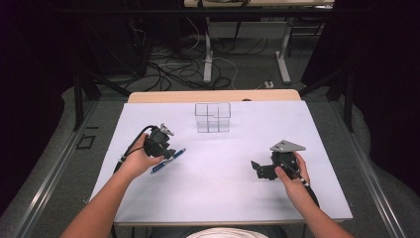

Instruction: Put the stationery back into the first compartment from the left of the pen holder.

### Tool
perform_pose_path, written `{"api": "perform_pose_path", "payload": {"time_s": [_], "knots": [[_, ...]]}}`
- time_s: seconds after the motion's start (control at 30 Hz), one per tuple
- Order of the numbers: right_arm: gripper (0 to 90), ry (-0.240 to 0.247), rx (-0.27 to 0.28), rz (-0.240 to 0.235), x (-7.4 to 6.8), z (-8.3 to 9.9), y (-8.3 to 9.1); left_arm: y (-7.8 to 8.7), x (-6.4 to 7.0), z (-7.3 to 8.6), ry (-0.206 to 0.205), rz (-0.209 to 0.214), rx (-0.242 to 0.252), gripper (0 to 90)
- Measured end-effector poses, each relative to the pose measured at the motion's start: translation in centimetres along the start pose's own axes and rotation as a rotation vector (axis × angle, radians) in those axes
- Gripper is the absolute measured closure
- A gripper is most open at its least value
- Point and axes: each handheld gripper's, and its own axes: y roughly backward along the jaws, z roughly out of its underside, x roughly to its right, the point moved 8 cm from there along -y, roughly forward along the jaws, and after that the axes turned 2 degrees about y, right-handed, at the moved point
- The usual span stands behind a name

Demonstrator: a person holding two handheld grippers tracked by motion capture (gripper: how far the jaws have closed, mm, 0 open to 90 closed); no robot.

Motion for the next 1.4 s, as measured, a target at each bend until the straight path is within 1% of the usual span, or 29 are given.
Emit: {"api": "perform_pose_path", "payload": {"time_s": [0.07,0.2,0.23,0.27,0.3,0.37,0.47,0.53,0.57,0.6,0.67,0.7,0.77,0.8,0.97,1.07,1.1,1.13,1.17,1.2,1.23,1.4], "knots": [[0.0,0.001,-0.003,0.0,0.0,0.0,0.0,-0.3,0.1,0.1,-0.009,-0.001,-0.01,61.4],[0.0,0.003,-0.005,-0.003,0.0,0.1,0.0,-0.6,0.3,0.4,-0.009,0.008,-0.051,64.6],[0.0,-0.001,-0.007,-0.003,0.0,0.1,-0.1,-0.8,0.3,0.4,-0.009,0.008,-0.048,64.7],[0.0,-0.003,-0.007,-0.005,-0.1,0.1,-0.1,-0.9,0.4,0.4,0.005,0.009,-0.052,65.0],[0.0,0.004,-0.006,-0.005,0.0,0.1,-0.1,-1.0,0.3,0.5,-0.004,0.009,-0.061,65.4],[0.0,0.002,-0.007,-0.007,-0.1,0.1,-0.1,-1.2,0.3,0.6,0.001,0.006,-0.072,65.5],[0.0,0.002,-0.009,-0.012,-0.1,0.2,-0.1,-1.4,0.2,0.6,-0.001,0.004,-0.085,65.7],[0.0,0.003,-0.012,-0.013,-0.1,0.2,-0.1,-1.6,0.2,0.6,0.007,0.004,-0.085,65.8],[0.0,-0.002,-0.015,-0.014,-0.1,0.3,-0.1,-1.6,0.1,0.6,0.0,0.004,-0.09,65.7],[0.0,0.004,-0.015,-0.014,-0.1,0.3,-0.2,-1.7,0.1,0.7,-0.002,0.004,-0.094,65.8],[0.0,0.011,-0.016,-0.007,0.0,0.3,-0.2,-1.7,0.1,0.7,0.002,0.004,-0.098,65.7],[0.0,0.008,-0.016,-0.013,-0.1,0.3,-0.2,-1.7,0.1,0.7,0.002,0.003,-0.101,65.8],[0.0,0.008,-0.017,-0.013,-0.1,0.3,-0.2,-1.8,0.0,0.8,-0.005,0.002,-0.109,66.0],[0.0,0.008,-0.017,-0.012,-0.1,0.3,-0.2,-1.8,0.1,0.8,-0.001,0.003,-0.107,66.0],[0.0,0.01,-0.019,-0.014,-0.1,0.3,-0.2,-2.0,0.1,0.9,-0.007,0.004,-0.119,66.3],[0.0,0.01,-0.021,-0.015,-0.1,0.4,-0.2,-2.1,0.2,0.9,-0.007,0.002,-0.116,66.4],[0.0,0.01,-0.02,-0.015,-0.1,0.4,-0.2,-2.1,0.3,1.0,-0.006,0.003,-0.12,66.5],[0.0,0.01,-0.021,-0.016,-0.1,0.4,-0.2,-2.2,0.3,1.0,-0.014,0.004,-0.126,66.6],[0.0,0.011,-0.021,-0.016,-0.1,0.4,-0.2,-2.2,0.3,1.0,-0.008,0.006,-0.12,66.7],[0.0,0.012,-0.021,-0.017,-0.1,0.4,-0.2,-2.3,0.3,1.1,-0.012,0.012,-0.127,66.9],[0.0,0.013,-0.02,-0.017,-0.1,0.4,-0.2,-2.3,0.3,1.2,-0.017,0.008,-0.13,66.9],[0.0,0.016,-0.022,-0.019,-0.2,0.4,-0.2,-2.6,0.2,1.5,-0.012,0.015,-0.137,67.5]]}}
